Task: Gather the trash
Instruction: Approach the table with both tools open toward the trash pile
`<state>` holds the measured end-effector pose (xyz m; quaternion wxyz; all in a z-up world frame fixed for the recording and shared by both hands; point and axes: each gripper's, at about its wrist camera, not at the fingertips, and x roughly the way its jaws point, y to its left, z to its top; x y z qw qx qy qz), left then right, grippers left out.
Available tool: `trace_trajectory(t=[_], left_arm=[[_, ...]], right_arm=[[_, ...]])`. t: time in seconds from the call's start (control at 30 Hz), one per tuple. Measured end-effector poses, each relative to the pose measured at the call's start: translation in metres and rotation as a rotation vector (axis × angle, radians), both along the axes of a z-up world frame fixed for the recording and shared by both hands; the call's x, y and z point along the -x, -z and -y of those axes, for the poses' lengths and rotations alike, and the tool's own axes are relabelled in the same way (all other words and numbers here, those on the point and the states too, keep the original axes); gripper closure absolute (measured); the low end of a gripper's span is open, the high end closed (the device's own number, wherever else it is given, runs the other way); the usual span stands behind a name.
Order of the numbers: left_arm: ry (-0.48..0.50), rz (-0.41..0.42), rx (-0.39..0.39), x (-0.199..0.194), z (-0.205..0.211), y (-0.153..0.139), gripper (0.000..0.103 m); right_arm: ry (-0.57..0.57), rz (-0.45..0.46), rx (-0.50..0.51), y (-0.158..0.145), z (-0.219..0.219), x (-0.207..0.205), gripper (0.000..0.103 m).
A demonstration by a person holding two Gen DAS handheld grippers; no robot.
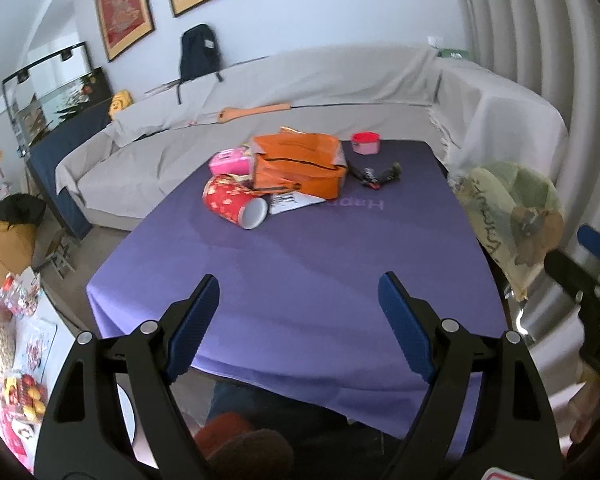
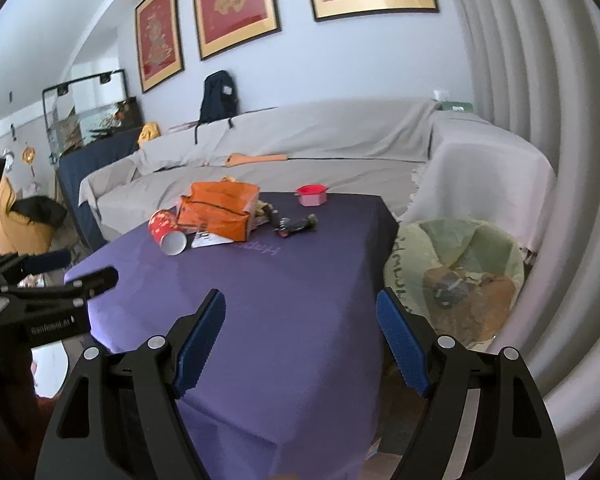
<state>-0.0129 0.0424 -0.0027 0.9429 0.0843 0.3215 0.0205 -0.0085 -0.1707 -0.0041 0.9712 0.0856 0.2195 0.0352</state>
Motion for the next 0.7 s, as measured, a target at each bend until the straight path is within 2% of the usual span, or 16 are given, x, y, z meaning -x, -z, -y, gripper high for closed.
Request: trace_trajectory(t=[0.23, 0.7], left_arm=[[-0.011, 0.006, 0.021, 0.004, -0.008, -0.001, 0.025], [-0.006, 0.006, 0.005, 0.003, -0.001, -0.006, 0.025]], right_arm=[[-0.035, -0.014, 0.009, 0.000, -0.013, -0.002, 0.029], [-0.016, 0.010, -0.010, -0.002, -0.005, 0.001, 0.029]])
